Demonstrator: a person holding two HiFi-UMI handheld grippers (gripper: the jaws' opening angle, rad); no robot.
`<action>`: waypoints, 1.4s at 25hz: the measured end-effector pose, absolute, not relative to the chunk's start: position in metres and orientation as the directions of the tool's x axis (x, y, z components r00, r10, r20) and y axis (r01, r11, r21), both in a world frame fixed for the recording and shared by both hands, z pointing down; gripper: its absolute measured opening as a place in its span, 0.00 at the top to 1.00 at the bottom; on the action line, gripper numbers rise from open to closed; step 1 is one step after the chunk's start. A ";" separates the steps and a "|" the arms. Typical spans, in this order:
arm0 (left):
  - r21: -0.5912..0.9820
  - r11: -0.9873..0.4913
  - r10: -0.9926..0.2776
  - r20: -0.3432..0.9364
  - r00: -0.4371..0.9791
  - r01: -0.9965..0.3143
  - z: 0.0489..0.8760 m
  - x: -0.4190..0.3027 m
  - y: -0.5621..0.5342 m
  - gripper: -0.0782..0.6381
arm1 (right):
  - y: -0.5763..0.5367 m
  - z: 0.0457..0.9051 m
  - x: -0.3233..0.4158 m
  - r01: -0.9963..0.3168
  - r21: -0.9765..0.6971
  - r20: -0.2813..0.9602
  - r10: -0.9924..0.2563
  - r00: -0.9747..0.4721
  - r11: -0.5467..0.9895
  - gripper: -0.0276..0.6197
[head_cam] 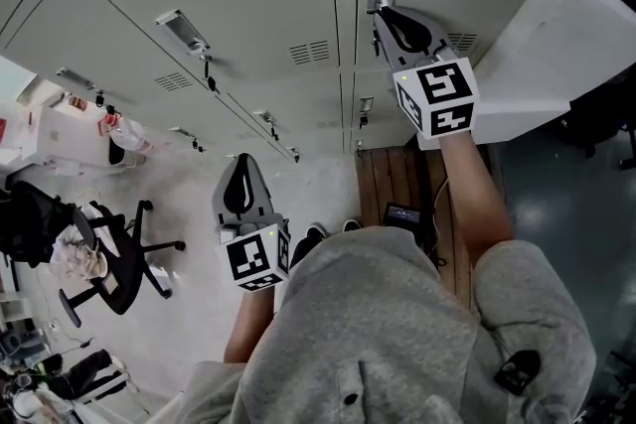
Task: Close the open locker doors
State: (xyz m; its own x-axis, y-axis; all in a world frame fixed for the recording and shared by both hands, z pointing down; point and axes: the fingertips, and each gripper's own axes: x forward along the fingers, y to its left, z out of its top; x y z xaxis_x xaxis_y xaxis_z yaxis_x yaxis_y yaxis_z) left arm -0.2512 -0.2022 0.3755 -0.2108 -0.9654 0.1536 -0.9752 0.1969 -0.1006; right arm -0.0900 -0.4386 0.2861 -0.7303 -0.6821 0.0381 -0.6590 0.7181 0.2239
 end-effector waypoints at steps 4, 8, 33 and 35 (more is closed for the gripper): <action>-0.098 0.191 -0.964 0.168 -0.205 -0.977 0.376 -0.251 -0.202 0.88 | -0.444 0.288 -0.089 -0.671 0.224 0.039 -0.695 -0.718 0.707 0.88; -0.100 0.179 -0.968 0.162 -0.194 -0.979 0.375 -0.249 -0.204 0.88 | -0.441 0.285 -0.090 -0.678 0.220 0.032 -0.700 -0.713 0.701 0.88; -0.076 0.037 -0.981 0.190 -0.051 -0.996 0.390 -0.198 -0.215 0.88 | -0.343 0.342 0.033 -0.793 0.111 0.078 -0.800 -0.594 0.599 0.88; -0.078 0.031 -0.980 0.192 -0.046 -0.996 0.391 -0.195 -0.215 0.88 | -0.340 0.344 0.033 -0.790 0.115 0.082 -0.798 -0.597 0.602 0.88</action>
